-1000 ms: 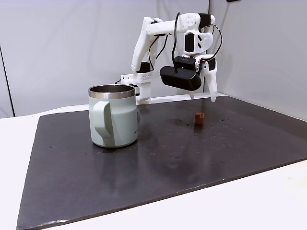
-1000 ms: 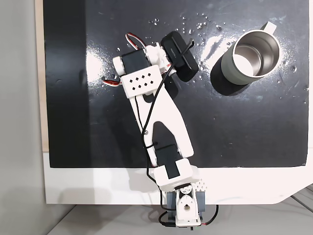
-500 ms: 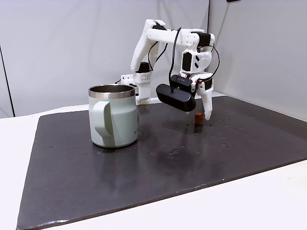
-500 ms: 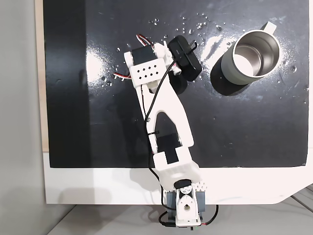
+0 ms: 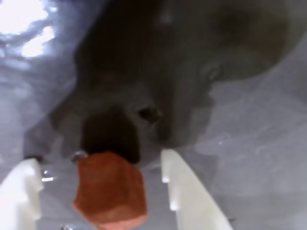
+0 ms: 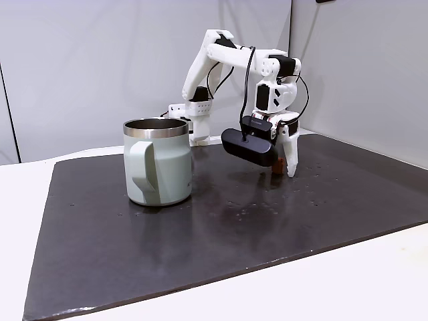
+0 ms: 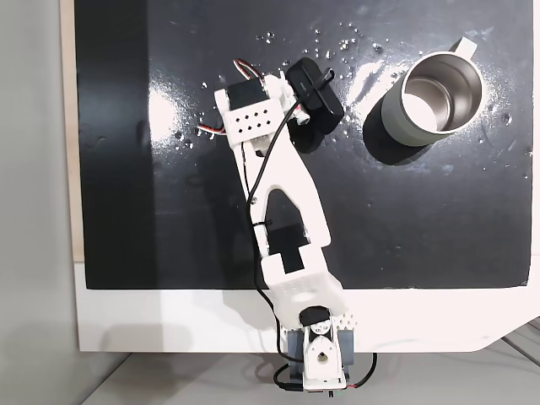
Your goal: Grasp a cube and put it in the cup.
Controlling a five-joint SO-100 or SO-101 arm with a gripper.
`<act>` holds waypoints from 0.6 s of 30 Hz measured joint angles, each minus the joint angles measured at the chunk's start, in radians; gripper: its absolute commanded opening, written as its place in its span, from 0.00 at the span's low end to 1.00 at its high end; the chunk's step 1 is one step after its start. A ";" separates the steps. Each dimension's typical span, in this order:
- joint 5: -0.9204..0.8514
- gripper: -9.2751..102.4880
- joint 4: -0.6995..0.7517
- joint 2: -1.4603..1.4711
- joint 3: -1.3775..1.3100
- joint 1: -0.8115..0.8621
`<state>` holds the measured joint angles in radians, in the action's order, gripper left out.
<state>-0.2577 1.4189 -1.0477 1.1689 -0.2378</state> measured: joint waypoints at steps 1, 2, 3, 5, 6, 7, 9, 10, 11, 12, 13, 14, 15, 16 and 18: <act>0.000 0.31 -0.003 0.000 0.000 -0.002; 0.000 0.30 -0.005 0.000 0.000 -0.003; 0.000 0.29 -0.006 0.000 0.000 -0.006; 0.000 0.27 -0.008 0.000 0.000 -0.008; 0.000 0.25 -0.008 0.000 0.000 -0.011; 0.000 0.24 -0.008 0.000 -0.002 -0.014; -0.002 0.22 -0.009 0.000 -0.002 -0.018; -0.003 0.21 -0.009 0.000 -0.002 -0.020; -0.006 0.19 -0.009 0.000 -0.002 -0.021; -0.009 0.18 -0.009 0.000 -0.002 -0.023; -0.012 0.17 -0.009 0.000 -0.002 -0.023; -0.014 0.15 -0.009 0.000 -0.002 -0.023; -0.014 0.14 -0.009 0.000 -0.002 -0.023; -0.014 0.13 -0.009 0.000 -0.002 -0.023; -0.015 0.12 -0.009 0.000 -0.002 -0.025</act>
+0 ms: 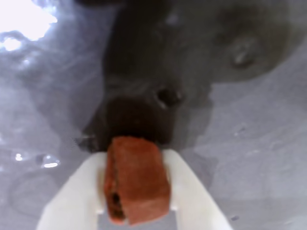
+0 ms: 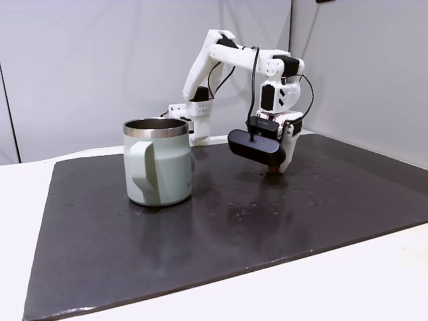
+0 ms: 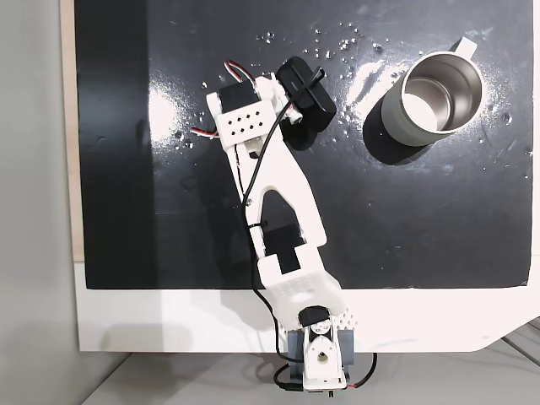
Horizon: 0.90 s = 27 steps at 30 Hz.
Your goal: Grasp a cube and put it in the cup.
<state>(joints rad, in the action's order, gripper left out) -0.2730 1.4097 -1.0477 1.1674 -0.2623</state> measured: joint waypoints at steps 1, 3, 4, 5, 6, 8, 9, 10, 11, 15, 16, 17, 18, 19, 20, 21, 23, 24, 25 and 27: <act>0.000 0.12 0.000 0.000 0.000 -0.002; 0.000 0.12 0.000 0.000 0.000 -0.003; 0.000 0.12 0.000 0.000 0.000 -0.003; 0.000 0.11 0.000 0.000 0.000 -0.003; 0.000 0.11 0.000 0.000 0.000 -0.003; 0.000 0.11 0.002 0.000 0.000 -0.003; 0.000 0.11 0.002 0.000 0.000 -0.003; 0.000 0.11 0.005 -0.002 0.000 -0.003; 0.000 0.11 0.011 -0.011 0.002 -0.005; 0.003 0.11 0.081 -0.048 -0.021 -0.003; 0.009 0.11 0.097 -0.060 -0.041 -0.003; 0.015 0.11 0.106 -0.074 -0.063 -0.003; 0.017 0.11 0.121 -0.086 -0.087 -0.003; 0.023 0.11 0.149 -0.097 -0.114 -0.003; 0.034 0.11 0.176 -0.107 -0.138 -0.005; 0.038 0.11 0.193 -0.118 -0.164 -0.006; 0.040 0.10 0.235 -0.132 -0.227 -0.006; 0.048 0.10 0.265 -0.137 -0.261 -0.006; 0.054 0.10 0.285 -0.141 -0.296 -0.006; 0.057 0.10 0.331 -0.146 -0.376 0.003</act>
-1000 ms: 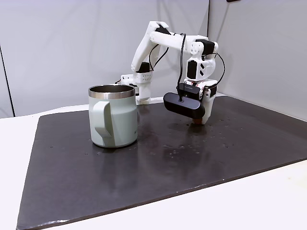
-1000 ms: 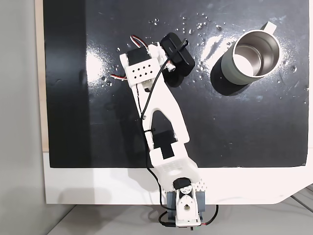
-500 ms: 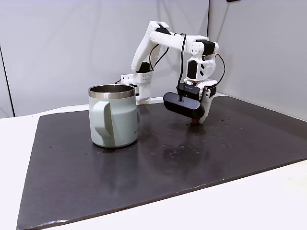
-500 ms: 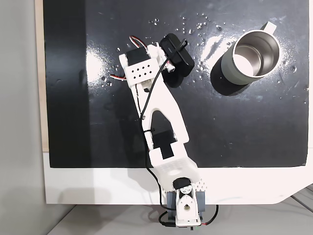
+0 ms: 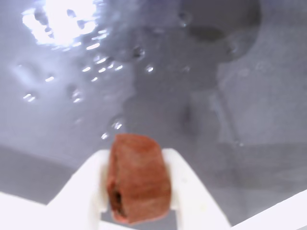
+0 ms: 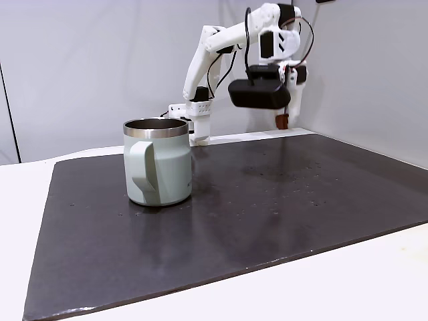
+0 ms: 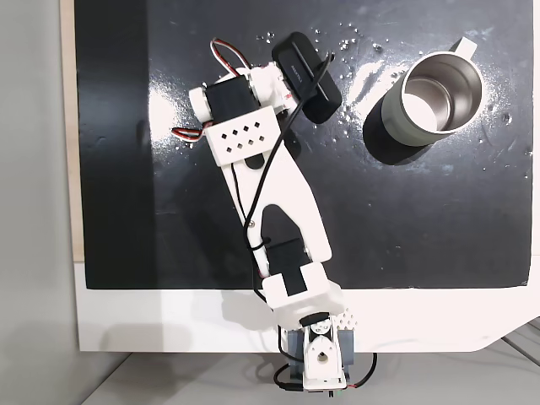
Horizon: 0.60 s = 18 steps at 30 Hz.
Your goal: Grasp a cube and put it in the cup.
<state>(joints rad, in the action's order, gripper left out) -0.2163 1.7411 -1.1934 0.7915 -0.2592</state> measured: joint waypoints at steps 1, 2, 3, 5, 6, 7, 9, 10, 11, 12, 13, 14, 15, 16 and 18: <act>0.005 0.10 0.020 -0.002 -0.038 0.003; 0.005 0.10 0.031 -0.009 -0.061 0.008; 0.005 0.10 0.038 -0.021 -0.072 0.011; 0.005 0.10 0.044 -0.044 -0.080 0.017; 0.005 0.10 0.046 -0.052 -0.080 0.020; 0.005 0.10 0.051 -0.060 -0.080 0.021; 0.005 0.10 0.051 -0.071 -0.080 0.029; 0.005 0.10 0.051 -0.075 -0.080 0.032; 0.005 0.10 0.051 -0.077 -0.080 0.035; 0.005 0.10 0.051 -0.078 -0.080 0.040; 0.005 0.10 0.051 -0.083 -0.080 0.043; 0.005 0.10 0.051 -0.087 -0.080 0.048; 0.005 0.10 0.051 -0.095 -0.080 0.054; 0.000 0.10 0.051 -0.104 -0.080 0.064; -0.012 0.10 0.051 -0.126 -0.081 0.097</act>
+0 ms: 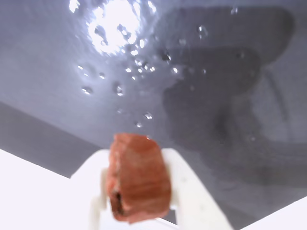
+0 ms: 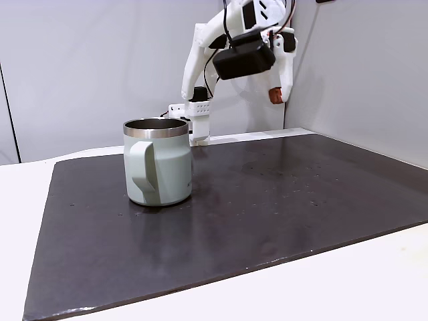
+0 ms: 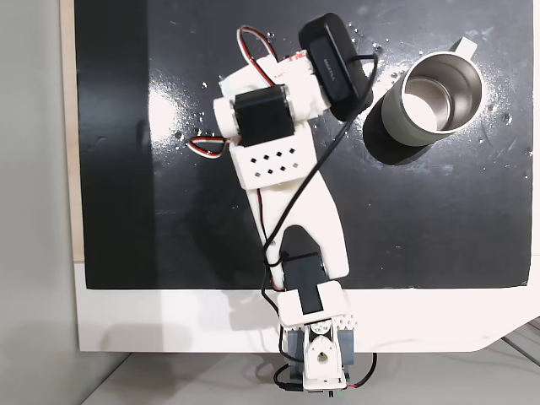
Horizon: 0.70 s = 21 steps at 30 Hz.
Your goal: Grasp a cube and put it in the cup.
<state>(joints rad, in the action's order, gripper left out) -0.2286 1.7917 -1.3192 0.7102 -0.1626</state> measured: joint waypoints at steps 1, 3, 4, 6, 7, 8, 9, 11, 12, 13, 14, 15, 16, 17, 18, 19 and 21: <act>-0.006 0.09 0.000 -0.005 -0.014 0.020; -0.017 0.09 0.000 -0.008 -0.051 0.074; -0.021 0.09 0.000 -0.008 -0.066 0.101; -0.031 0.09 0.000 -0.008 -0.094 0.161; -0.038 0.09 0.000 -0.008 -0.107 0.189; -0.043 0.09 0.000 -0.008 -0.123 0.219; -0.049 0.09 0.000 -0.008 -0.140 0.252; -0.063 0.09 0.000 -0.008 -0.183 0.316; -0.071 0.09 0.000 -0.008 -0.209 0.348; -0.077 0.09 0.000 -0.005 -0.238 0.380; -0.084 0.09 0.000 0.008 -0.272 0.413; -0.092 0.09 0.000 0.025 -0.308 0.445; -0.100 0.09 0.000 0.046 -0.347 0.472; -0.109 0.09 0.000 0.074 -0.383 0.499; -0.117 0.09 0.000 0.104 -0.420 0.520; -0.127 0.09 0.000 0.132 -0.451 0.540; -0.149 0.09 0.000 0.179 -0.506 0.571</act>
<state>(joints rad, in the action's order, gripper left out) -0.3774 1.7917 -1.1397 0.2040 0.4080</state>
